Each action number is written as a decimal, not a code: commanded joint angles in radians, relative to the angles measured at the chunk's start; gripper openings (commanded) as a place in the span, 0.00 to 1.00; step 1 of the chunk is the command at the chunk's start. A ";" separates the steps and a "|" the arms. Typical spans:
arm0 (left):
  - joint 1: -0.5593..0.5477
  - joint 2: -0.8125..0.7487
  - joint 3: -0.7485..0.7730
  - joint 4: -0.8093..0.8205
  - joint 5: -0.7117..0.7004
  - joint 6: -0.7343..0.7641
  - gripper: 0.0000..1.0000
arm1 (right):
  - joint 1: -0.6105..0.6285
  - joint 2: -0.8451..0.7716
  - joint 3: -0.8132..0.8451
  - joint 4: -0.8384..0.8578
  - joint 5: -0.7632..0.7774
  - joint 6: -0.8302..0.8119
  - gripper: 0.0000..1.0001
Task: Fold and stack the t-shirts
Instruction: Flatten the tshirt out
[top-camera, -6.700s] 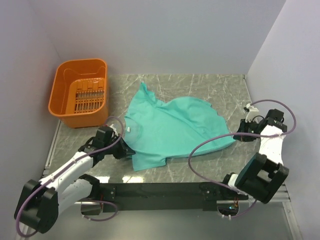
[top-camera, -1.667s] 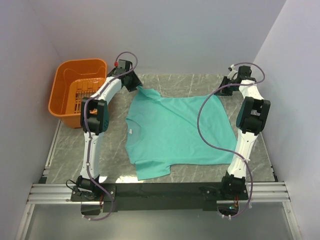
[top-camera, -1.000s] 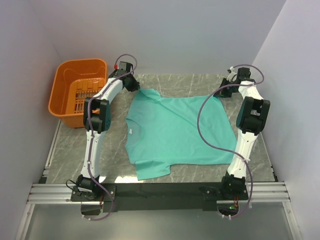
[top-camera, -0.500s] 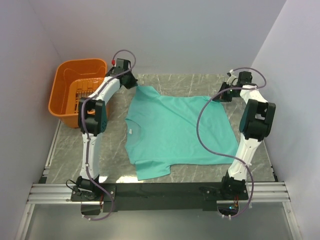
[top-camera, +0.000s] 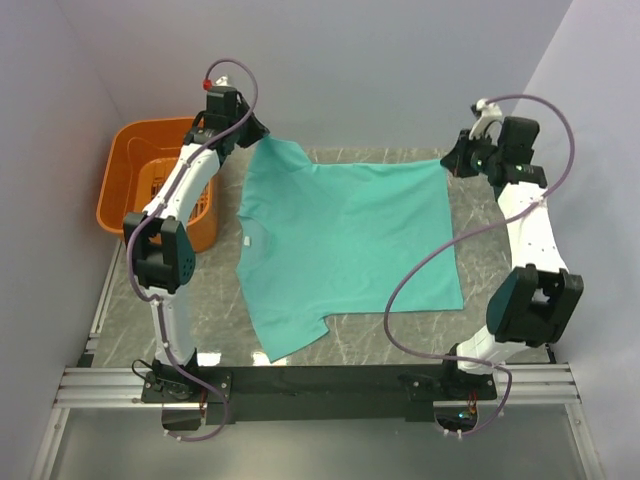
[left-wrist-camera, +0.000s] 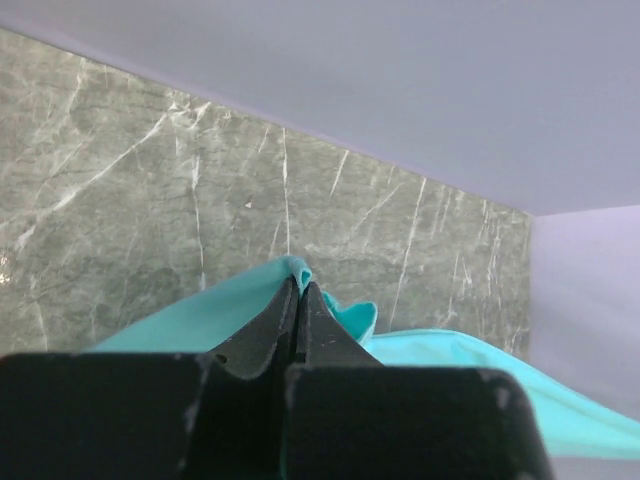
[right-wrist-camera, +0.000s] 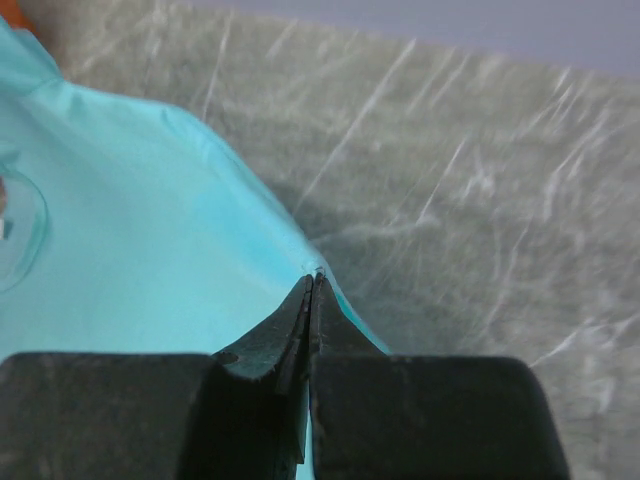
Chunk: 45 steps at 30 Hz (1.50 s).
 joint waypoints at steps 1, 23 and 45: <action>0.011 -0.062 0.043 0.018 0.039 0.019 0.00 | 0.013 -0.073 0.122 0.011 0.082 -0.009 0.00; 0.048 -0.737 0.056 0.040 0.028 0.008 0.00 | -0.027 -0.459 0.864 -0.271 0.210 0.099 0.00; 0.048 -0.699 -0.127 0.150 0.089 -0.040 0.01 | -0.026 -0.599 0.311 -0.070 0.187 0.142 0.00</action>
